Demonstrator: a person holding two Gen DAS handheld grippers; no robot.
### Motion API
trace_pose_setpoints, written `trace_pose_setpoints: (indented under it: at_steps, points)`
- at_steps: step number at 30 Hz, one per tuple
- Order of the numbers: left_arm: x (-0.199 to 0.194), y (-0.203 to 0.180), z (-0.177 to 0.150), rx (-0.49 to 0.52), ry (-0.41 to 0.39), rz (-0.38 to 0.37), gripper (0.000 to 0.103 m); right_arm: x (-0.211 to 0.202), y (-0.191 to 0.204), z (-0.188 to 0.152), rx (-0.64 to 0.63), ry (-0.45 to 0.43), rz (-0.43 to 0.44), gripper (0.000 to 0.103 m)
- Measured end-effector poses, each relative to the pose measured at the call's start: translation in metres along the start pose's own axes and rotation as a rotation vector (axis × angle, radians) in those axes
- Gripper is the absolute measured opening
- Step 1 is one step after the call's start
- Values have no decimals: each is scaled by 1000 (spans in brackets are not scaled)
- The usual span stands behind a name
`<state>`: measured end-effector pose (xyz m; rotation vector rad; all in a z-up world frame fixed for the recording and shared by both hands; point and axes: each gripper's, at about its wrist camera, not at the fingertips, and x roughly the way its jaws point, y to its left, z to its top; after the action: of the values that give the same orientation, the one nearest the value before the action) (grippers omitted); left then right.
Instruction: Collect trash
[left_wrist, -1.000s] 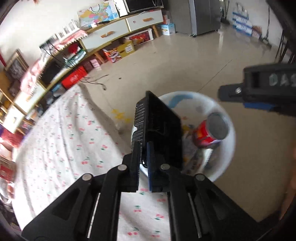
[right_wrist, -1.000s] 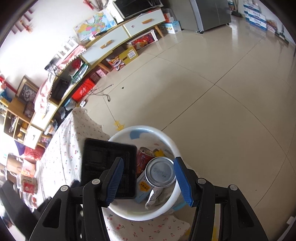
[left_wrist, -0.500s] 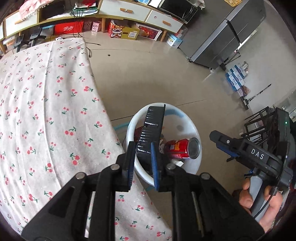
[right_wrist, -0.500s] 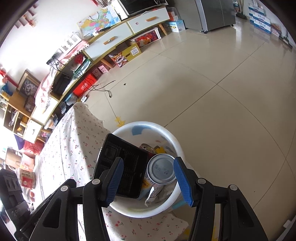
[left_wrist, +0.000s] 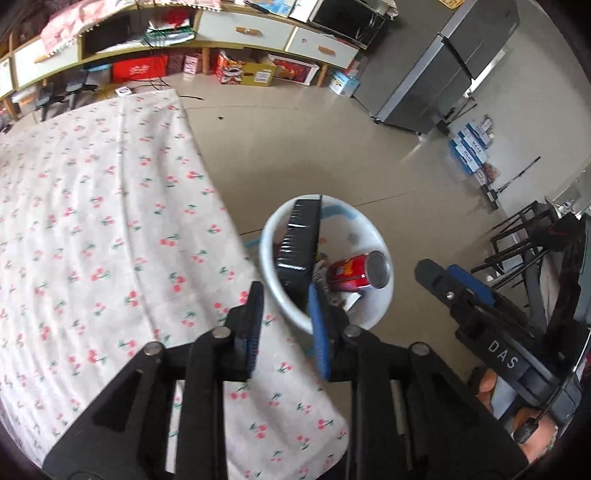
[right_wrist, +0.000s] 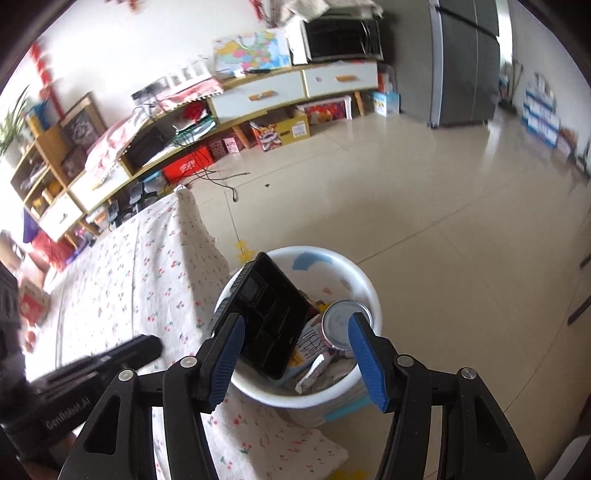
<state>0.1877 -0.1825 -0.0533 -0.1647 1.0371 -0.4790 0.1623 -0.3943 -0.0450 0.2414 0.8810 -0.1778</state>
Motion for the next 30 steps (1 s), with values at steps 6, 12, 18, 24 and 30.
trace_pose_setpoints:
  at_steps: [6, 12, 18, 24, 30]
  points:
    - [-51, 28, -25, -16, -77, 100, 71, -52, 45, -44, -80, -154, -75, 74]
    - [-93, 40, -53, 30, -140, 212, 86, -95, 79, -77, -75, -206, -90, 80]
    - [-129, 49, -75, 35, -166, 233, 88, -130, 95, -95, -44, -212, -110, 86]
    - [-152, 49, -91, 45, -190, 231, 91, -163, 110, -113, -76, -237, -152, 92]
    - [-167, 43, -94, 59, -233, 230, 93, -177, 118, -120, -107, -248, -193, 95]
